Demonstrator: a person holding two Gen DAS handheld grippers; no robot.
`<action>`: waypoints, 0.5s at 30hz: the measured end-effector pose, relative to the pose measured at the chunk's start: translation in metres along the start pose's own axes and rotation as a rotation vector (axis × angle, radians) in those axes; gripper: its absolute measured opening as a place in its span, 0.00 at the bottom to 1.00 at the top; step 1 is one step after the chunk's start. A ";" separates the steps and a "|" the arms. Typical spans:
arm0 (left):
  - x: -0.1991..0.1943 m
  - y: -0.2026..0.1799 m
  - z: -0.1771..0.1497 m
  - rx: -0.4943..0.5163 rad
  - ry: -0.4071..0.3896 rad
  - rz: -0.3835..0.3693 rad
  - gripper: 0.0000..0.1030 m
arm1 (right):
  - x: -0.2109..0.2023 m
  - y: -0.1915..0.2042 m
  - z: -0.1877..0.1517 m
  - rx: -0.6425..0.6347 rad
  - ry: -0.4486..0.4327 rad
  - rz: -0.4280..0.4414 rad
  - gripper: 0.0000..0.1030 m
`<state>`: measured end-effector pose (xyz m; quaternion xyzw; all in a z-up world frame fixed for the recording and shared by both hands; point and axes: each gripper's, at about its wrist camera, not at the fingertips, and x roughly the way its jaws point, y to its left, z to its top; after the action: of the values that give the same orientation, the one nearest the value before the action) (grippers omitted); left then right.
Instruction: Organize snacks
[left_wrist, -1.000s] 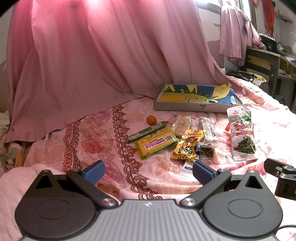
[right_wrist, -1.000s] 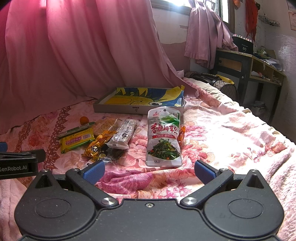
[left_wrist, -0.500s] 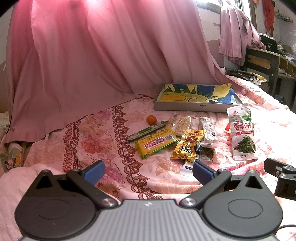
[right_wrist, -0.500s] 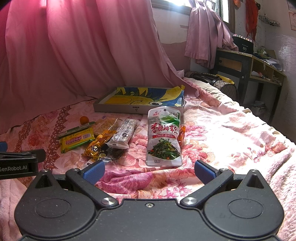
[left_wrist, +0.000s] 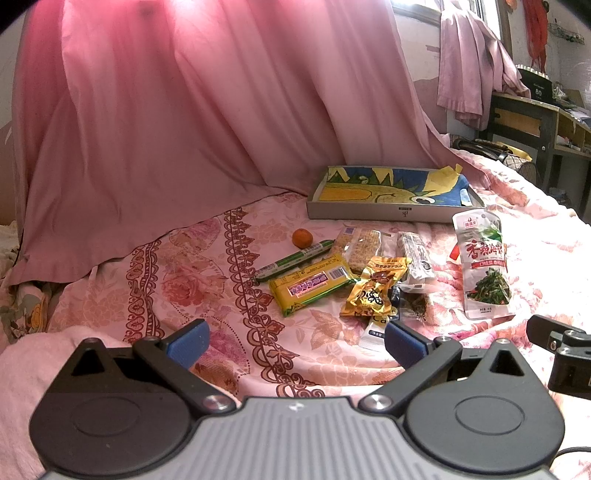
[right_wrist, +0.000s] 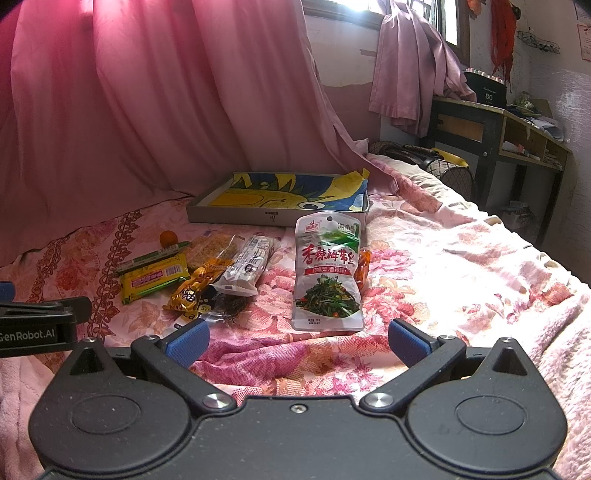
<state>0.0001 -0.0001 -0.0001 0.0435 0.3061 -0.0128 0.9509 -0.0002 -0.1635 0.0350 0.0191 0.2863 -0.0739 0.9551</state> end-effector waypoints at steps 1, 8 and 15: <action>0.000 0.000 0.000 0.000 0.000 0.000 1.00 | 0.000 0.000 0.000 0.000 0.000 0.000 1.00; 0.004 0.000 0.001 0.004 0.013 0.004 1.00 | 0.000 -0.002 0.003 0.011 0.005 0.001 1.00; 0.014 0.001 0.008 -0.001 0.071 -0.009 1.00 | 0.010 -0.006 0.011 0.065 0.048 0.046 1.00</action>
<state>0.0162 0.0005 -0.0021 0.0424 0.3397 -0.0153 0.9395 0.0132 -0.1716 0.0390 0.0582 0.3063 -0.0605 0.9482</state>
